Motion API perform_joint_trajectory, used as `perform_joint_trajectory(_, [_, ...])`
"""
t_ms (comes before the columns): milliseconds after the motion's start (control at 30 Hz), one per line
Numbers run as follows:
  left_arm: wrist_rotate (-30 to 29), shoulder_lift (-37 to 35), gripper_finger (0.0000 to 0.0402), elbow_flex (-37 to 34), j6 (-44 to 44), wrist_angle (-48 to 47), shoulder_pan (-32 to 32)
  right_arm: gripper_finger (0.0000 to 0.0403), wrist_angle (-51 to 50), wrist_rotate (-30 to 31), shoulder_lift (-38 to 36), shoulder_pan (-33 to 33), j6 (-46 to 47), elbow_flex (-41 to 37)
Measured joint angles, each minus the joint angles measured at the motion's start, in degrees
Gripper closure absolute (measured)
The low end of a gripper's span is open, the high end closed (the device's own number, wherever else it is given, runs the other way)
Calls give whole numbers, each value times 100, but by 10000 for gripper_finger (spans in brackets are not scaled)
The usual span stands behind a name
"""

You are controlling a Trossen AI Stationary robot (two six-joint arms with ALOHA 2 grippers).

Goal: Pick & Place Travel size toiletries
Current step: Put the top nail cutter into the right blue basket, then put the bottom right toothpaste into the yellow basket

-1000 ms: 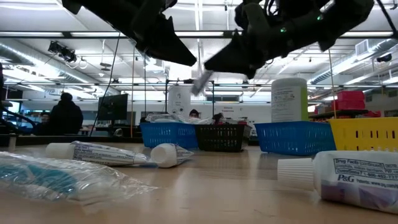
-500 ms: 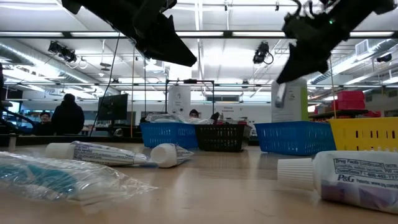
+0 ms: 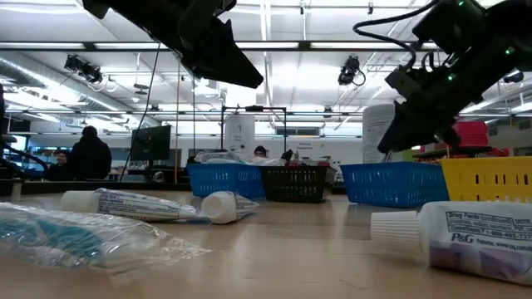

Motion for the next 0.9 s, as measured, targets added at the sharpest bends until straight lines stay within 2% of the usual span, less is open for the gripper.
perform_joint_trajectory(200, [23, 0, 262, 0, -29, 1, 0, 298, 109, -7, -4, -82, -378, -62])
perform_joint_trajectory(367, [129, 0, 262, 0, -121, 1, 0, 262, 589, -39, -55, -81, -985, 12])
perform_joint_trajectory(467, [133, 0, 262, 0, -143, -1, 0, 248, 839, -383, -175, -46, -1537, 239])
perform_joint_trajectory(600, [133, 0, 262, 0, -146, -1, 0, 242, 1394, -911, -232, 57, -1809, 589])
perform_joint_trajectory(733, [132, 0, 262, 0, -123, 1, 0, 251, 1806, -1764, -203, 276, -1917, 952])
perform_joint_trajectory(800, [133, 0, 262, 0, -123, 1, 0, 255, 1805, -1842, -128, 499, -1888, 1226])
perform_joint_trajectory(900, [131, 0, 262, 0, -125, 3, 0, 255, 1811, -1521, 139, 881, -2354, 1668])
